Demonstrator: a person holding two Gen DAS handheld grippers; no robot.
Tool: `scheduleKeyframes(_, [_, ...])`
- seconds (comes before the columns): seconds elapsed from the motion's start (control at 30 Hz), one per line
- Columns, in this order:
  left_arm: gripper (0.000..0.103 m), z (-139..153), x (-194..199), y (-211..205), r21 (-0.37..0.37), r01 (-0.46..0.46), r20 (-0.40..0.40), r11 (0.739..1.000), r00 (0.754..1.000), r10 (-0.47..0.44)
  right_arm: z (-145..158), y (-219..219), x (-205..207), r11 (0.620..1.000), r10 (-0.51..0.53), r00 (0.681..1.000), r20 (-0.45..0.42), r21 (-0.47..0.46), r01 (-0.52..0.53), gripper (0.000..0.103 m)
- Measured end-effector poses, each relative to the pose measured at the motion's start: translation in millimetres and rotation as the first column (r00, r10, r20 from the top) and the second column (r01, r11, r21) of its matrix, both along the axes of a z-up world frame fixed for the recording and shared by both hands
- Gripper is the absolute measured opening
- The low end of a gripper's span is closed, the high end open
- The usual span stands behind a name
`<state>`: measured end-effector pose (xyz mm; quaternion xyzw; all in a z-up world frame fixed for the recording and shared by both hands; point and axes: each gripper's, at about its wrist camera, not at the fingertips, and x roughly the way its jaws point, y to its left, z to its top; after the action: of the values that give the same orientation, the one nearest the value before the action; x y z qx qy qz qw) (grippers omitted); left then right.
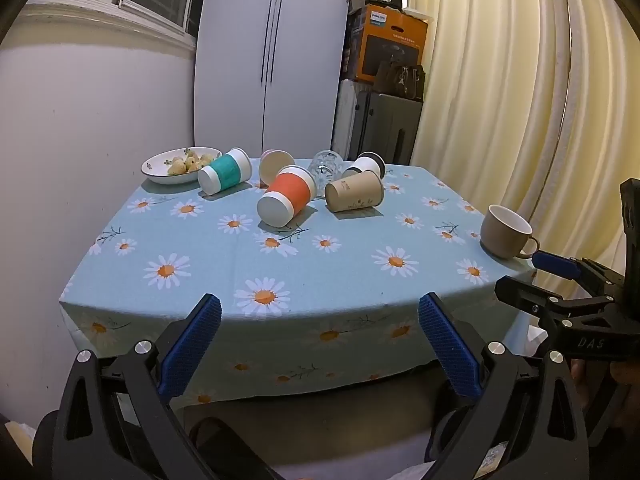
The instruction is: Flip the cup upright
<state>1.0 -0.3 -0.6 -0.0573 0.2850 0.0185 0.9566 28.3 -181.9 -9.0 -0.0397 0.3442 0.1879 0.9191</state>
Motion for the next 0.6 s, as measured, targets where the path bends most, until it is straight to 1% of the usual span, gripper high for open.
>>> scheduleKeyframes(0.6, [0.096,-0.7,0.4,2.6,-0.007,-0.002,0.012,1.0,1.0,0.002,0.4,0.5,-0.7,1.0,0.002,1.0,0.006,-0.004,-0.002,0.098])
